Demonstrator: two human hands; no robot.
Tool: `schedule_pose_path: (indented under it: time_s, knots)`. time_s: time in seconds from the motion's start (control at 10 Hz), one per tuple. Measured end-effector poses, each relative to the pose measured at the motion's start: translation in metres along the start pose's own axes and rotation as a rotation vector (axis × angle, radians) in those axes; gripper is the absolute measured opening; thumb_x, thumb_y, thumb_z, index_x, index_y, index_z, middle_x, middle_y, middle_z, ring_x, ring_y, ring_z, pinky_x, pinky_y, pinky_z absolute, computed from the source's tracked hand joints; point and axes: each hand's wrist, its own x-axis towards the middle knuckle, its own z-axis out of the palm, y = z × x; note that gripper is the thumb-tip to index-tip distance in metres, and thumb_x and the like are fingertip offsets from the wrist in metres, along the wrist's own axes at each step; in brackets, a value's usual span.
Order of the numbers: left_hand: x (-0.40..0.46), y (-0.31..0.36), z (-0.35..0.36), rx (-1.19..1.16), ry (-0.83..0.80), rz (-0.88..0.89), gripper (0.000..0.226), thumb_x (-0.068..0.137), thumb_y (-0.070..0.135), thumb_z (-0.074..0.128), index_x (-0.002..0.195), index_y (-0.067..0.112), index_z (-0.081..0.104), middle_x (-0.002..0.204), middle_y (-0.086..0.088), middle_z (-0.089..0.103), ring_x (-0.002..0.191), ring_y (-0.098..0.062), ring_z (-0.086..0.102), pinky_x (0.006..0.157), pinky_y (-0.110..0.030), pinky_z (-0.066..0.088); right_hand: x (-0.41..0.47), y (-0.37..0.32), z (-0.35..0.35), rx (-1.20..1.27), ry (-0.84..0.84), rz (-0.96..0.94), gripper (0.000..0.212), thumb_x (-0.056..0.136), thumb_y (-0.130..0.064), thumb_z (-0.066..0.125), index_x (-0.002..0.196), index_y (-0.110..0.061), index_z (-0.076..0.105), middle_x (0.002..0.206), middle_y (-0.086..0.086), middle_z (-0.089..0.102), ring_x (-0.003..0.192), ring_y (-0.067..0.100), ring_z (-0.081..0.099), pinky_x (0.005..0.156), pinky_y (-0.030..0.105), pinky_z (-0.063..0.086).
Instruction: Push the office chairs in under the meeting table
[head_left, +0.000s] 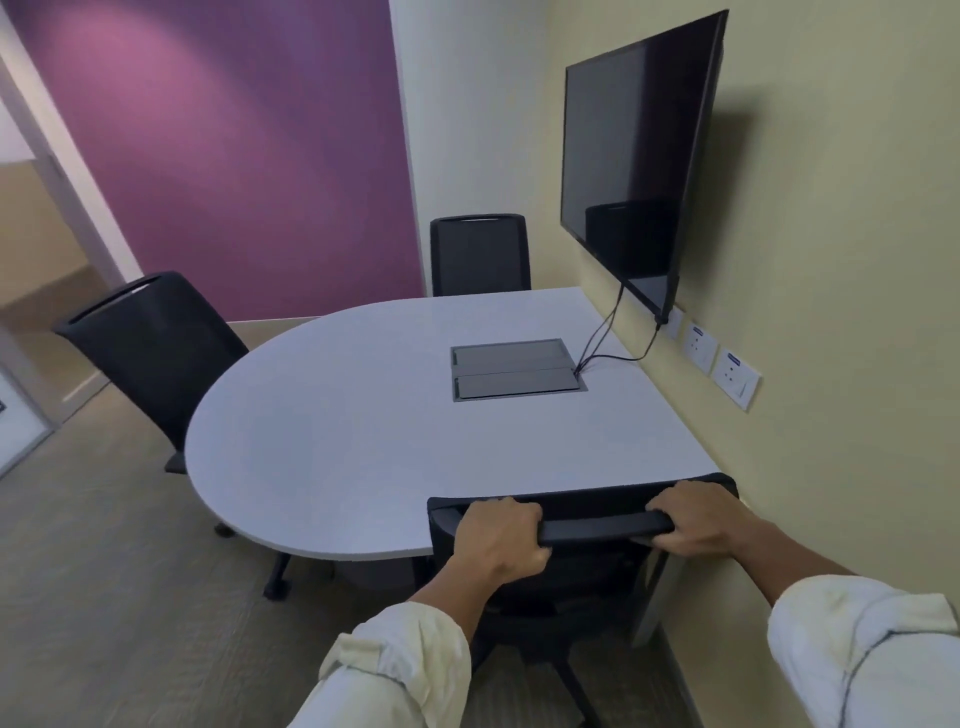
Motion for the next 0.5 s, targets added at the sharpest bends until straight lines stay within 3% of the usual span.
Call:
schedule_pose_path:
  time_s: [0.1,0.2,0.3,0.4,0.5]
  knots:
    - [-0.013,-0.008,0.002,0.01,0.002,0.04,0.022,0.087,0.033,0.057,0.095,0.019,0.042,0.09,-0.004,0.066,0.078,-0.029,0.059,0.067,-0.039,0.036,-0.006,-0.024,0.005,0.079,0.184,-0.17,0.05,0.081,-0.088,0.044,0.094,-0.039,0.051,0.083,-0.022,0.059,0.071,0.002,0.054,0.062,0.021,0.04]
    - [-0.031,-0.022,-0.005,-0.093,0.048,0.069,0.03,0.086,0.031,0.061,0.111,0.017,0.05,0.108,-0.005,0.064,0.098,-0.026,0.055,0.084,-0.039,0.041,0.003,-0.06,-0.004,0.125,0.271,-0.266,0.063,0.081,-0.087,0.045,0.12,-0.038,0.047,0.099,-0.018,0.058,0.08,0.004,0.054,0.07,0.024,0.044]
    - [-0.058,-0.038,-0.016,-0.327,0.165,0.02,0.041,0.087,0.029,0.06,0.126,0.018,0.053,0.121,-0.002,0.062,0.111,-0.018,0.051,0.093,-0.031,0.043,0.027,-0.107,-0.028,0.155,0.368,-0.321,0.066,0.084,-0.084,0.041,0.126,-0.033,0.046,0.089,-0.018,0.052,0.072,0.001,0.048,0.064,0.023,0.04]
    - [-0.09,-0.061,-0.04,-0.379,0.293,-0.12,0.043,0.091,0.032,0.057,0.131,0.018,0.052,0.13,-0.001,0.058,0.12,-0.017,0.049,0.098,-0.032,0.045,0.053,-0.164,-0.051,0.212,0.45,-0.433,0.064,0.086,-0.083,0.038,0.124,-0.032,0.047,0.085,-0.017,0.051,0.066,-0.005,0.045,0.06,0.018,0.033]
    - [-0.121,-0.102,-0.063,-0.28,0.357,-0.262,0.045,0.095,0.037,0.055,0.136,0.018,0.05,0.138,-0.001,0.055,0.126,-0.018,0.048,0.103,-0.036,0.044,0.079,-0.224,-0.071,0.235,0.476,-0.524,0.06,0.089,-0.078,0.04,0.126,-0.031,0.048,0.089,-0.015,0.055,0.068,0.0,0.048,0.066,0.02,0.04]
